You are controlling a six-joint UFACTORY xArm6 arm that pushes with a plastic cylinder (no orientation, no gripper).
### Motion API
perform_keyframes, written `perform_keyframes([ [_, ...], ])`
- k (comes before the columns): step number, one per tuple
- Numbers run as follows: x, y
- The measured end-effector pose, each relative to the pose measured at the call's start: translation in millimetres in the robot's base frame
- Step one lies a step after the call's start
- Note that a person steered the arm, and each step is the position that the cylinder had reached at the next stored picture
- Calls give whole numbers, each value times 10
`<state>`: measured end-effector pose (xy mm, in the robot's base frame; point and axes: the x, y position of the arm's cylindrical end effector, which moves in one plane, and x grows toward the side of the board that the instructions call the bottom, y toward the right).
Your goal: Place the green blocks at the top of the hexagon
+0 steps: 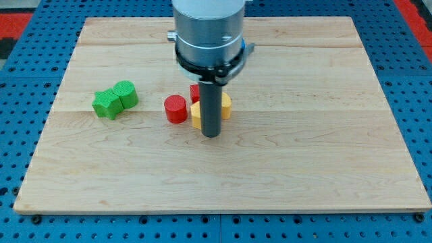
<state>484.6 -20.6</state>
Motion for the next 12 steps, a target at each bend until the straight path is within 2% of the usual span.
perform_keyframes([
  [2,-163,-272],
  [3,137,-272],
  [4,318,-546],
  [6,314,-1873],
  [7,205,-2209],
  [9,-281,-1760],
  [12,-1153,-1565],
])
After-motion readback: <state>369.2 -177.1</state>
